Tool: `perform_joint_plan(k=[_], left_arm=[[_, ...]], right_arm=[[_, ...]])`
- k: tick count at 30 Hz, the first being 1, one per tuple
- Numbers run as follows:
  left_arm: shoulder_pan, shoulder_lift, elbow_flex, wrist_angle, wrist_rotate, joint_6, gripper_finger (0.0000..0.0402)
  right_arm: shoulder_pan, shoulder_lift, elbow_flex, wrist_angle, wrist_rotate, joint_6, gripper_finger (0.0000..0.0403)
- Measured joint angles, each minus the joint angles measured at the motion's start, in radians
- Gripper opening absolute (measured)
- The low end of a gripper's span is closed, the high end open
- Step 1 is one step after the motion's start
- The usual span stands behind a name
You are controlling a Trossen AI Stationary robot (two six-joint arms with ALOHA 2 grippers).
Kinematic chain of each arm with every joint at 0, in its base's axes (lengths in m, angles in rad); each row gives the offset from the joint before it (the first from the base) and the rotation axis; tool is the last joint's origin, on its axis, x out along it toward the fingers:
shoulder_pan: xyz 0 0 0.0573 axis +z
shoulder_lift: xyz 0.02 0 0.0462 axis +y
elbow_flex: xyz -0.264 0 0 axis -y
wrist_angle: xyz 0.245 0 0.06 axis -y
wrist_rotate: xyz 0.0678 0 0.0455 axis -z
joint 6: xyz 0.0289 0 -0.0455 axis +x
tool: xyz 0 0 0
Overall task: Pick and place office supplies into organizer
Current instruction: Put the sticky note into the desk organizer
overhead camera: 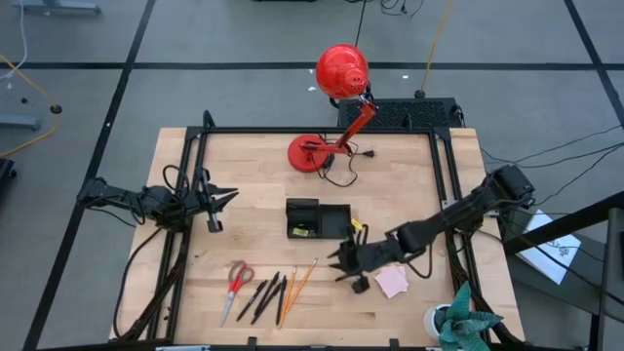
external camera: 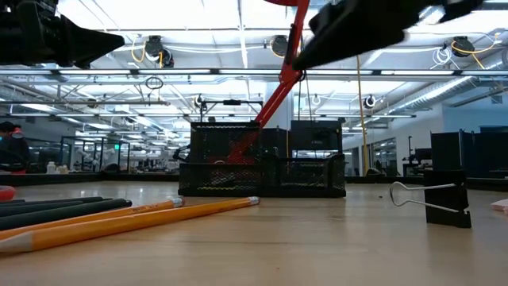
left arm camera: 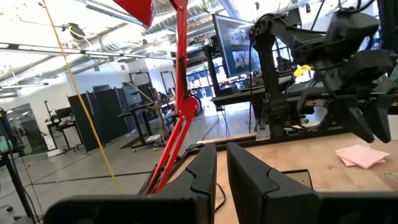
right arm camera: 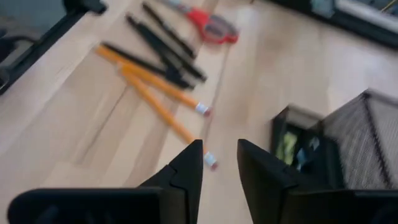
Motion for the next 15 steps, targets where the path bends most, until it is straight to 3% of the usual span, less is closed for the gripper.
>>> perform_joint_plan(k=[7,15], left_arm=[[0.0,0.0,0.0,0.0,0.0,0.0,0.0047],[0.0,0.0,0.0,0.0,0.0,0.001,0.0047]], right_arm=[[0.099,-0.012,0.0,-0.211,-0.005,0.112,0.0123],[0.215,-0.012,0.029,-0.36,-0.006,0.418,0.0226]])
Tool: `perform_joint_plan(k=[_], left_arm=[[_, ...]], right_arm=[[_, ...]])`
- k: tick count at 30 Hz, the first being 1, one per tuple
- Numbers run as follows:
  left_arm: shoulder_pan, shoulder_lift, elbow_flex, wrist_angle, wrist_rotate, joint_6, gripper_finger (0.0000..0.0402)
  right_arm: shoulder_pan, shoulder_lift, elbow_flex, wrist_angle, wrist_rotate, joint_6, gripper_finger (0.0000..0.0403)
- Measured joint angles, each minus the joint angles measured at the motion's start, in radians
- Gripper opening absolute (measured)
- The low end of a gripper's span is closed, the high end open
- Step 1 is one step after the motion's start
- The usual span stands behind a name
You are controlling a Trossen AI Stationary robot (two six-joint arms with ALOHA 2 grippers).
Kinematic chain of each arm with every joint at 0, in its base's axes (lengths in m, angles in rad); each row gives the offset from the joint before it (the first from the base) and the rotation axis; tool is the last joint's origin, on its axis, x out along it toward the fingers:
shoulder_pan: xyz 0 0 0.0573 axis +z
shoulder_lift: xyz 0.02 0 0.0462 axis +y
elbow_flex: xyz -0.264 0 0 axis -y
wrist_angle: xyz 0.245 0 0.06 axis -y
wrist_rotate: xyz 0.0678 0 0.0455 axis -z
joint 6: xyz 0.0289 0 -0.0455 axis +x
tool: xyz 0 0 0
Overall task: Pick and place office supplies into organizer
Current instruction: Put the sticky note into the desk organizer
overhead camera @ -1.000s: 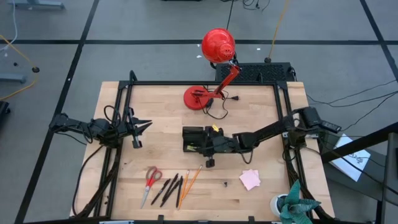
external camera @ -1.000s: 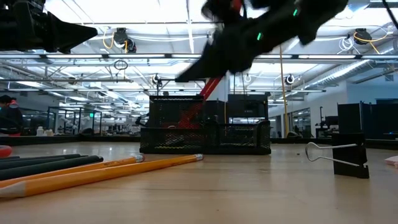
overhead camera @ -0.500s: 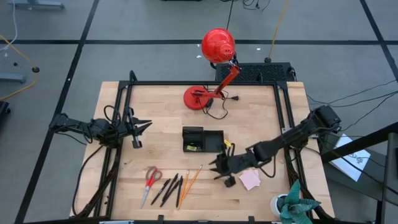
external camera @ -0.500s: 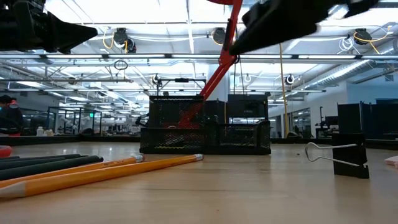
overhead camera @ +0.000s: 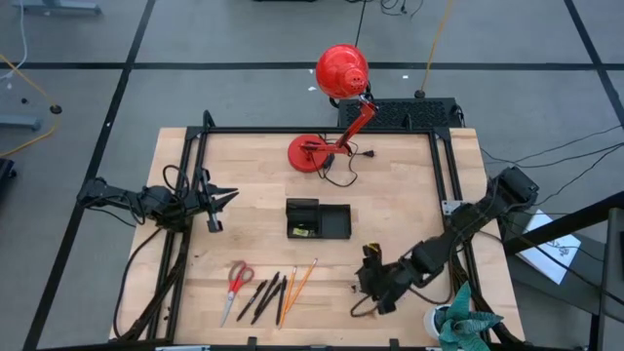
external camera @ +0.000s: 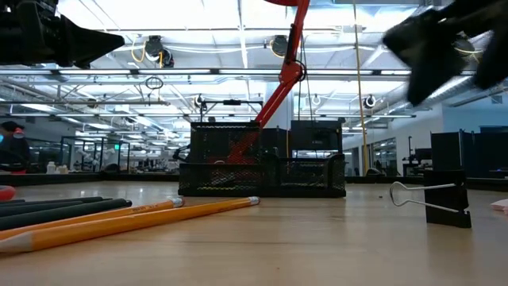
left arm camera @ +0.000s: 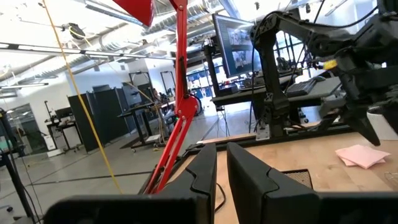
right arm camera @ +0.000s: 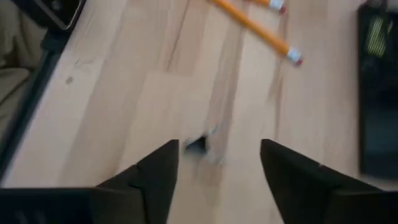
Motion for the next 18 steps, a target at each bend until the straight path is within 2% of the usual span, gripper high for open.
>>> perform_joint_plan(k=[3,6,9,14,18], left_arm=[[0.0,0.0,0.0,0.0,0.0,0.0,0.0047],[0.0,0.0,0.0,0.0,0.0,-0.001,0.0047],[0.0,0.0,0.0,0.0,0.0,-0.004,0.0047],[0.0,0.0,0.0,-0.001,0.0,-0.001,0.0047],[0.0,0.0,0.0,-0.007,0.0,0.0,0.0047]], right_arm=[[0.043,0.0,0.06,-0.164,-0.024,0.129,0.0255],[0.088,0.0,0.102,-0.293,-0.026,0.257,0.0267],[0.128,0.003,0.113,-0.304,-0.028,0.336,0.0268],[0.168,0.055,0.113,-0.341,-0.128,0.416,0.0257],[0.182,0.105,0.113,-0.375,-0.119,0.441,0.0246]])
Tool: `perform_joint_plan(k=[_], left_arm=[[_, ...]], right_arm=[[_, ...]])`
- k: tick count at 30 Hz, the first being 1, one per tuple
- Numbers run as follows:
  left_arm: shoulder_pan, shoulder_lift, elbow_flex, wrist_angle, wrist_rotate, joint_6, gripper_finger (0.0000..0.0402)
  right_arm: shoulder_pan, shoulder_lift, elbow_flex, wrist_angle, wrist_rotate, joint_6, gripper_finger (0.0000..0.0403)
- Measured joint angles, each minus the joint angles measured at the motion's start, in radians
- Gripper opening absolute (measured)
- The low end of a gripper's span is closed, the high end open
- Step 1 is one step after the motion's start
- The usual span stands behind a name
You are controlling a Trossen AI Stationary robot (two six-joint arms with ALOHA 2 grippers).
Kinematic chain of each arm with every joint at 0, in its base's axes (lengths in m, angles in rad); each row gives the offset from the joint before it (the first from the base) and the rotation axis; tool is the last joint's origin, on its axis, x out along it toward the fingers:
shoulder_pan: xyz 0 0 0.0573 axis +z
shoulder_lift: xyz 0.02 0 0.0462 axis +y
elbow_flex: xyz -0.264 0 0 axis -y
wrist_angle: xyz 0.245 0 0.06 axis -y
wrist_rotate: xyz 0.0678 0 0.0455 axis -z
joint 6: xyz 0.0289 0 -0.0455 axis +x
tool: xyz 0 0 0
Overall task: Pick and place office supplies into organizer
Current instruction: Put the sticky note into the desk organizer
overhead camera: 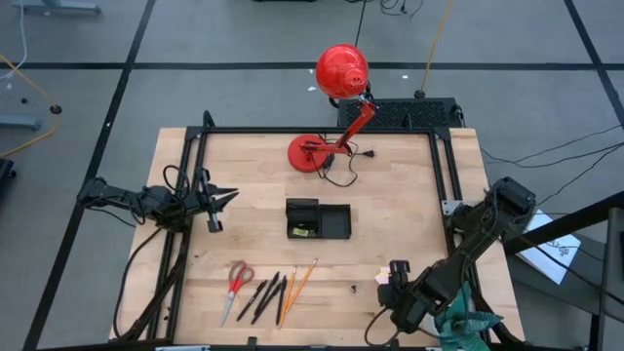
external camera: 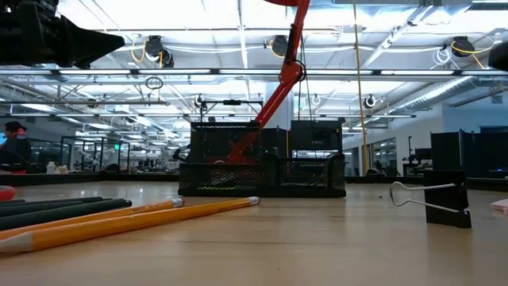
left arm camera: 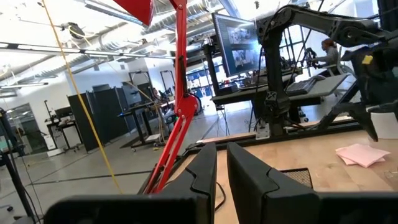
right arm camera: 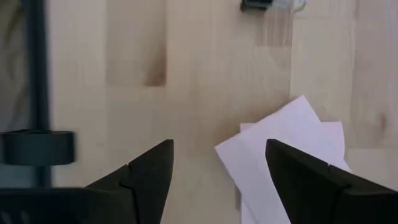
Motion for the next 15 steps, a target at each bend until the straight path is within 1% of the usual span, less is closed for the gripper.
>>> perform_joint_plan(k=[3,6,9,12,15], left_arm=[[0.0,0.0,0.0,-0.006,0.0,0.0,0.0047],[0.0,0.0,0.0,-0.013,0.0,0.0,0.0047],[0.0,0.0,0.0,-0.013,0.0,0.0,0.0047],[0.0,0.0,0.0,-0.013,0.0,0.0,0.0047],[0.0,0.0,0.0,-0.013,0.0,0.0,0.0047]], right_arm=[[0.001,0.022,0.0,-0.02,0.02,0.014,0.024],[0.007,0.046,0.0,-0.025,0.013,0.015,0.0238],[0.015,0.068,0.0,-0.043,-0.017,0.014,0.0238],[0.022,0.093,-0.001,-0.109,-0.034,0.017,0.0238],[0.026,0.115,-0.001,-0.161,-0.013,0.032,0.0238]])
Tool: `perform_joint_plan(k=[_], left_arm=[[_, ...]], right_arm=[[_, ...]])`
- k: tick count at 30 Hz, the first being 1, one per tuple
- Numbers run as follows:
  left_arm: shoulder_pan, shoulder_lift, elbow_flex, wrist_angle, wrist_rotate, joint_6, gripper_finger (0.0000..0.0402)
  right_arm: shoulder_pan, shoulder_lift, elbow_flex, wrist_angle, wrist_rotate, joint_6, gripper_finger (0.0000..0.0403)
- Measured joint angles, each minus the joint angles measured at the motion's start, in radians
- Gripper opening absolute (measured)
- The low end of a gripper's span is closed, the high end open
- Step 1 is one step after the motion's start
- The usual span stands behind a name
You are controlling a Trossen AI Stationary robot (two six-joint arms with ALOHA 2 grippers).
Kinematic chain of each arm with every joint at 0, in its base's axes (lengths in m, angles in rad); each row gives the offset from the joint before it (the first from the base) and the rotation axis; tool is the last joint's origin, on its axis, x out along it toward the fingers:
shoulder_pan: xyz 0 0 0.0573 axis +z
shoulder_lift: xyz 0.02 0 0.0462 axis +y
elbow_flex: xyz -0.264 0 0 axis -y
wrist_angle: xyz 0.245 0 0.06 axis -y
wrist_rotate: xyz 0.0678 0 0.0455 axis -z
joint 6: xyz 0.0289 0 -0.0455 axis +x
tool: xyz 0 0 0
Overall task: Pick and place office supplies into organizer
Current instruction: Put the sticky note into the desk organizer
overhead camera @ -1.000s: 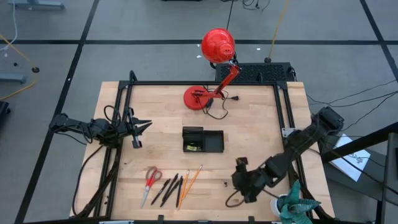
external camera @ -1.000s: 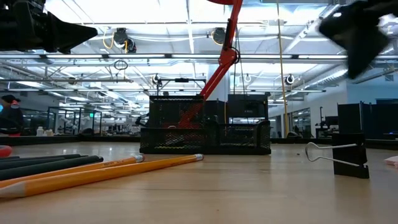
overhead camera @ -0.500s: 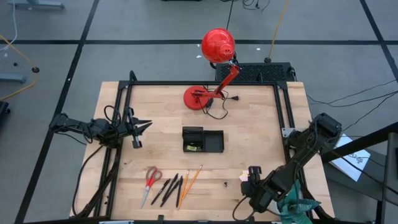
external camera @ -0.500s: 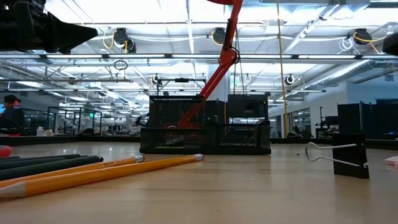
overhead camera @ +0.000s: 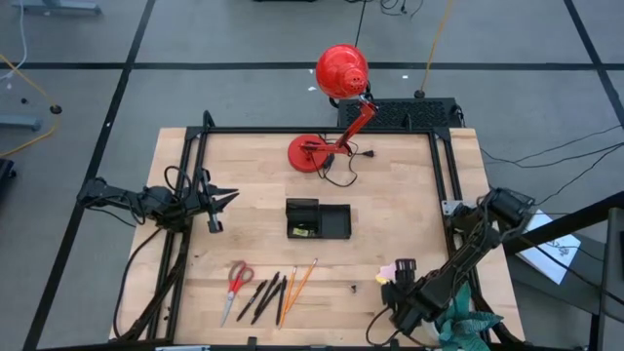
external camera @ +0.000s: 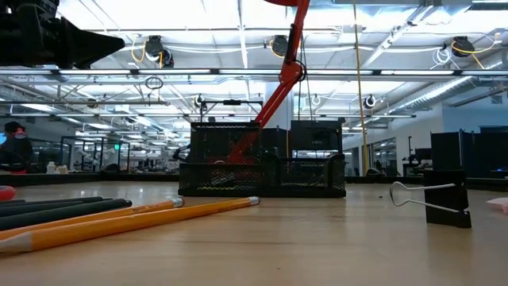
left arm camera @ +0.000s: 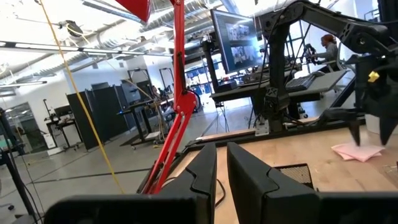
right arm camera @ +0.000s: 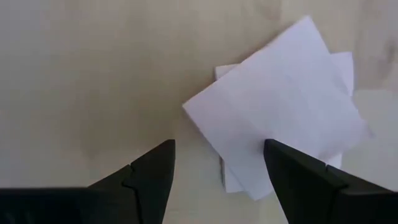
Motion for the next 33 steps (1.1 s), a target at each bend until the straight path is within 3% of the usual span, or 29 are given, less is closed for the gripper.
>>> perform_joint_plan(k=[10,18,24,28,33], left_arm=[[0.0,0.0,0.0,0.001,0.0,0.002,0.0047],[0.0,0.0,0.0,0.001,0.0,0.005,0.0047],[0.0,0.0,0.0,0.001,0.0,0.002,0.0047],[0.0,0.0,0.0,0.002,0.0,0.001,0.0047],[0.0,0.0,0.0,0.002,0.0,0.001,0.0047]], right_arm=[[0.0,0.024,-0.002,-0.059,0.157,0.001,0.0237],[0.0,0.023,-0.024,-0.082,0.192,-0.008,0.0237],[-0.006,0.016,-0.128,0.042,0.179,-0.022,0.0232],[-0.008,0.017,-0.165,0.062,0.165,0.019,0.0192],[-0.008,0.02,-0.166,0.074,0.156,0.026,0.0089]])
